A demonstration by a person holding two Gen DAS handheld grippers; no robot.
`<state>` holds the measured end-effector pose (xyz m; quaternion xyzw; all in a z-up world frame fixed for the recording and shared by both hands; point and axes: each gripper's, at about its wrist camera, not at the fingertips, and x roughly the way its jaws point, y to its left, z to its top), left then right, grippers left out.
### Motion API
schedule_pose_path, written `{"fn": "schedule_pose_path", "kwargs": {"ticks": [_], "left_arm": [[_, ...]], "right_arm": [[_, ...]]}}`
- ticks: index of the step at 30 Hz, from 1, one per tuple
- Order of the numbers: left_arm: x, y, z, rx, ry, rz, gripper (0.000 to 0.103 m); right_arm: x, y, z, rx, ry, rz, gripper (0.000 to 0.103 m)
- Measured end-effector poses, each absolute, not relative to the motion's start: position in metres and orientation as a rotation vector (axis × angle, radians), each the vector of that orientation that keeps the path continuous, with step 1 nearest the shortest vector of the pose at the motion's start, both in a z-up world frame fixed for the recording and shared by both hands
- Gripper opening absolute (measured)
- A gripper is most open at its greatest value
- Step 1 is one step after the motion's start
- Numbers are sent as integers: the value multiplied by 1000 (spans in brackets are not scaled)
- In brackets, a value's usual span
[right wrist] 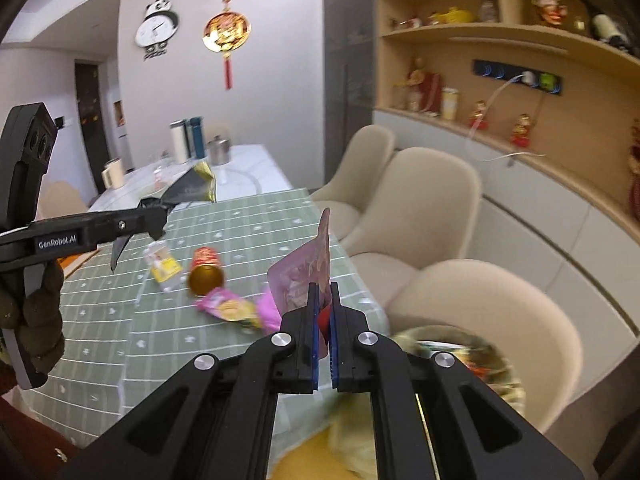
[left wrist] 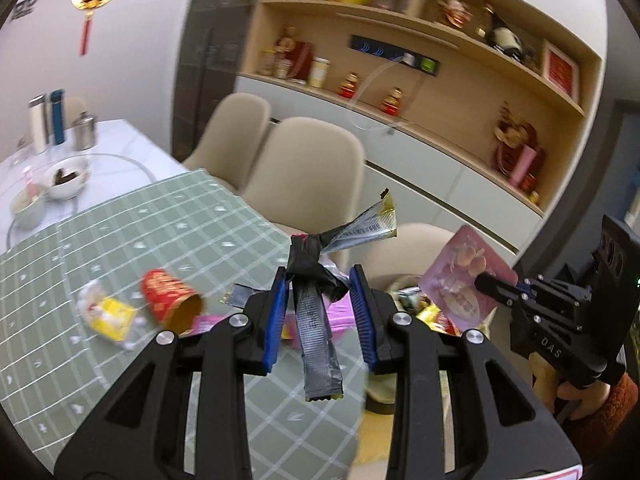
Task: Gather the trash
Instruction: 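Carry the grey strip and purple plastic bag over the bin with both tools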
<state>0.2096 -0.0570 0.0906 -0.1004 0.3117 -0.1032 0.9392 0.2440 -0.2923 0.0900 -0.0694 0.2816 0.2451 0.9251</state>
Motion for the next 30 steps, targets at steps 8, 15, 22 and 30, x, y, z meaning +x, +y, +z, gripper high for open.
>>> {"fn": "schedule_pose_path", "kwargs": {"ticks": [8,15,22,30], "left_arm": [[236,-141,69,-186,701,-319,30],[269,-195,17,-279,814,-408,30],[303,-250,-4,-252,872,-513,30],[332,-293,-32,-183,945,-535,30]], "right_arm": [[248,-376,76,-107,575,411,6],[257,-429,67,-93,577,339,6],[263,-468,71,-54,552,278,6],[269,-488,55,-19,587,258,6]]}}
